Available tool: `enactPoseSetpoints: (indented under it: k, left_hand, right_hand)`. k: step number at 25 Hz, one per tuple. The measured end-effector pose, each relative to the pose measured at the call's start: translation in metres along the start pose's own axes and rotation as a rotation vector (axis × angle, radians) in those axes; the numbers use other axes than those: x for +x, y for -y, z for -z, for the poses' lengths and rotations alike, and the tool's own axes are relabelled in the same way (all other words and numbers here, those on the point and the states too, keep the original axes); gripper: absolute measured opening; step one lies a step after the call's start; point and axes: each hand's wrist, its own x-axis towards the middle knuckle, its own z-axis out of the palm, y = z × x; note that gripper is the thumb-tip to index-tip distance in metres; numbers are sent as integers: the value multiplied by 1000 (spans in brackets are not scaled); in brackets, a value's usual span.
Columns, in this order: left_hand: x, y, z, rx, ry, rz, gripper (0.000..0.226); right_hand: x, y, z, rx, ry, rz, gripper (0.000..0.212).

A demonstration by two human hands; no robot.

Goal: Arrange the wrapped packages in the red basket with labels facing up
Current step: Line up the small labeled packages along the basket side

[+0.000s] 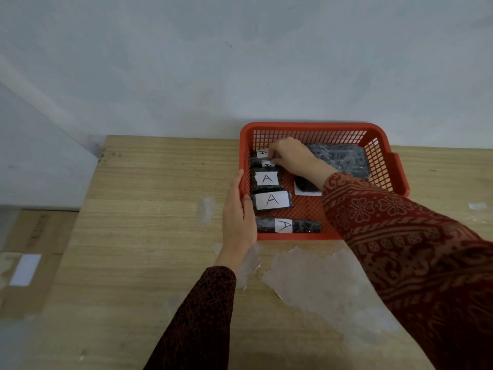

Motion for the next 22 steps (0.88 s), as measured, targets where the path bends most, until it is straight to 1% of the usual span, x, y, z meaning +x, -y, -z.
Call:
enactPoseSetpoints:
  k: [3,6,9,12,15,17,22]
  left_hand:
    - [0,1,0,0,-2,-1,49]
    - [-1,1,0,4,2,-1,49]
    - [0,1,0,18,2,-1,49]
    - [0,1,0,19,-2,-2,49]
    - [0,2,0,6,-4,2,48]
    - [0,2,0,8,-6,3,49]
    - [0,-1,0,7,-4,-3,49]
  right_hand:
    - [4,-7,2,75,10,32,12]
    - [8,-12,5,124,54,60,11]
    - [9,-17,10,161,85,36,11]
    - [10,-16,10,163,79,-3,10]
    - [7,-9,6,136,26,-26,11]
    - [3,-5,4,112,7,-32,15]
    - [-9,4,0,-65,111,-24,29]
